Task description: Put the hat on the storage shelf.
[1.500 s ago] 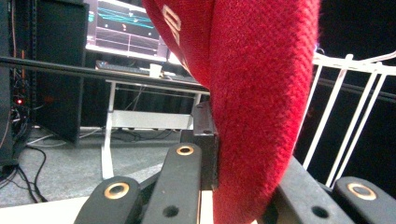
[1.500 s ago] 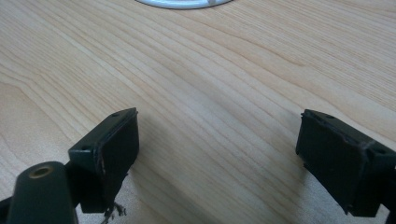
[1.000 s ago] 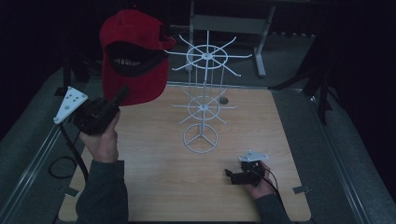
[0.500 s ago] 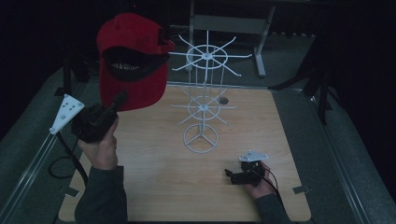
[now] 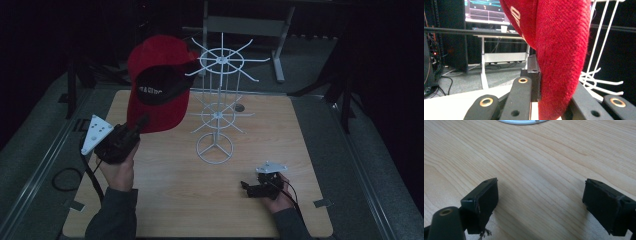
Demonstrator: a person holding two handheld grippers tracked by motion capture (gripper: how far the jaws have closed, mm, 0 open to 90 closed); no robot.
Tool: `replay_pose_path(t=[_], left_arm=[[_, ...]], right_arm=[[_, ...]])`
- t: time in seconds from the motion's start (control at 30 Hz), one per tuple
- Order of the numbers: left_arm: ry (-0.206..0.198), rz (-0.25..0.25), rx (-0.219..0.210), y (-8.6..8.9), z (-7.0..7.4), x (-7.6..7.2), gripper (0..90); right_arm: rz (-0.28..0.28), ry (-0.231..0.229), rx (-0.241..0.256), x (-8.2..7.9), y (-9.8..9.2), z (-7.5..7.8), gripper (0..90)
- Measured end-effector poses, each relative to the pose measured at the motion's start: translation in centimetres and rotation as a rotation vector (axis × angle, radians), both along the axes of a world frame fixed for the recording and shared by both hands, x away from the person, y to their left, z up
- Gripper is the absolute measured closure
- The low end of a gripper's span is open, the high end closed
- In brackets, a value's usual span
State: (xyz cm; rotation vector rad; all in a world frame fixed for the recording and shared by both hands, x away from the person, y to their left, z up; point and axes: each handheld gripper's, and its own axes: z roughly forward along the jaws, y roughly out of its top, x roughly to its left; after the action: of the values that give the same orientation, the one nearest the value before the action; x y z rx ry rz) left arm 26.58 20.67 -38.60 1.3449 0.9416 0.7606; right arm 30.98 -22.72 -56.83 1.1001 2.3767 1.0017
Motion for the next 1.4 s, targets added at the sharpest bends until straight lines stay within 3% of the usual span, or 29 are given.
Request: replay_pose_path(t=[0.13, 0.6, 0.9, 1.27, 1.4], left_arm=[[0.007, -0.003, 0.017, -0.2, -1.8, 0.1, 85.4], [0.039, -0.004, 0.088, -0.7, -5.8, 0.0, 85.2], [0.060, -0.007, 0.111, -0.9, -7.2, 0.0, 84.6], [0.087, -0.017, 0.122, -1.0, -7.8, 0.3, 83.8], [0.104, -0.044, 0.140, -0.9, -7.7, 0.5, 80.8]], right_arm=[[-0.001, -0.001, 0.000, 0.0, 0.0, 0.0, 13.1], [-0.001, -0.001, 0.001, 0.0, 0.0, 0.0, 13.1], [0.001, -0.003, 0.000, 0.0, 0.0, 0.0, 13.1], [0.001, -0.002, -0.001, 0.0, 0.0, 0.0, 13.1], [0.001, -0.002, -0.001, 0.0, 0.0, 0.0, 13.1]])
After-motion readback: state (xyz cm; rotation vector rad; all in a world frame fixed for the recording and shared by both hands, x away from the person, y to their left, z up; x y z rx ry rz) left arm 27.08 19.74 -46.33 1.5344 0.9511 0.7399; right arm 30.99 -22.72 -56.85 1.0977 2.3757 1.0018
